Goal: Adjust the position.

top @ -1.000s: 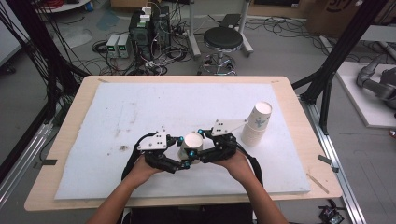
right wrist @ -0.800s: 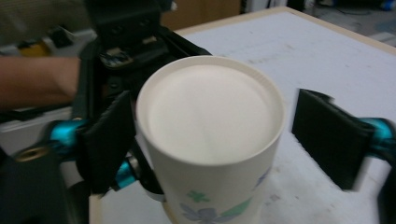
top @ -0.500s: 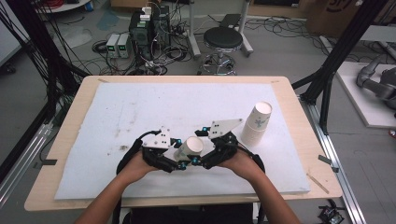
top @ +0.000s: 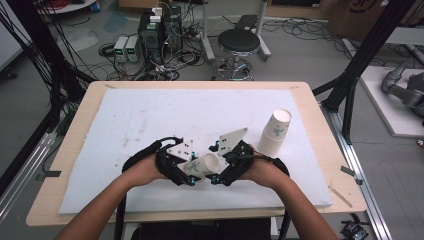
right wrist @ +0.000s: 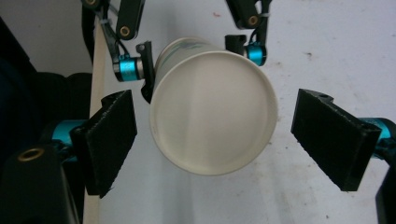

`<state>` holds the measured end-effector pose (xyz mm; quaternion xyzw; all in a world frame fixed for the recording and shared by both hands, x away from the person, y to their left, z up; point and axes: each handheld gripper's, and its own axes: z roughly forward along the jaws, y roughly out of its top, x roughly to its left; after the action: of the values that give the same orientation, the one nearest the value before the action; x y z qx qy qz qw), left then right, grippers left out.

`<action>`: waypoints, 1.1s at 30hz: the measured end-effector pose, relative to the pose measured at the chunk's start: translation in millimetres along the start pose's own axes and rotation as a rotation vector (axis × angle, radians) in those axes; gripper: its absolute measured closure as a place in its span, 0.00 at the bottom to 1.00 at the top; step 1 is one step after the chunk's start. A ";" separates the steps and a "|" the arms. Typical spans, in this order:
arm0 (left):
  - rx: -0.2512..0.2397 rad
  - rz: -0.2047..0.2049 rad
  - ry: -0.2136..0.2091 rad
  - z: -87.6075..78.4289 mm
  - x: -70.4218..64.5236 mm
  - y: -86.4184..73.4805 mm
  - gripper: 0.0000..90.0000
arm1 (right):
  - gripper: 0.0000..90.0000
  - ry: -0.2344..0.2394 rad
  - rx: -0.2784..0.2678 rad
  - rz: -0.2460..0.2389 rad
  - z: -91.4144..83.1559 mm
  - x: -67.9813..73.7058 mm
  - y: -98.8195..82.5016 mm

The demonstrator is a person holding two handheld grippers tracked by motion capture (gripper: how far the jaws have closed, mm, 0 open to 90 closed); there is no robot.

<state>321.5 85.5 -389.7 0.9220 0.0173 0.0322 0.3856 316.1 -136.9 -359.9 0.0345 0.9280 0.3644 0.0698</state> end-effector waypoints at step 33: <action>-0.261 -0.063 0.007 -10.9 -3.6 -21.9 0.20 | 0.42 0.066 -0.004 0.039 -11.3 -5.6 -16.4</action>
<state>317.0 108.4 -397.8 0.8629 0.0433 0.0253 0.5029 319.6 -157.2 -362.4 0.0405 0.9282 0.3684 0.0322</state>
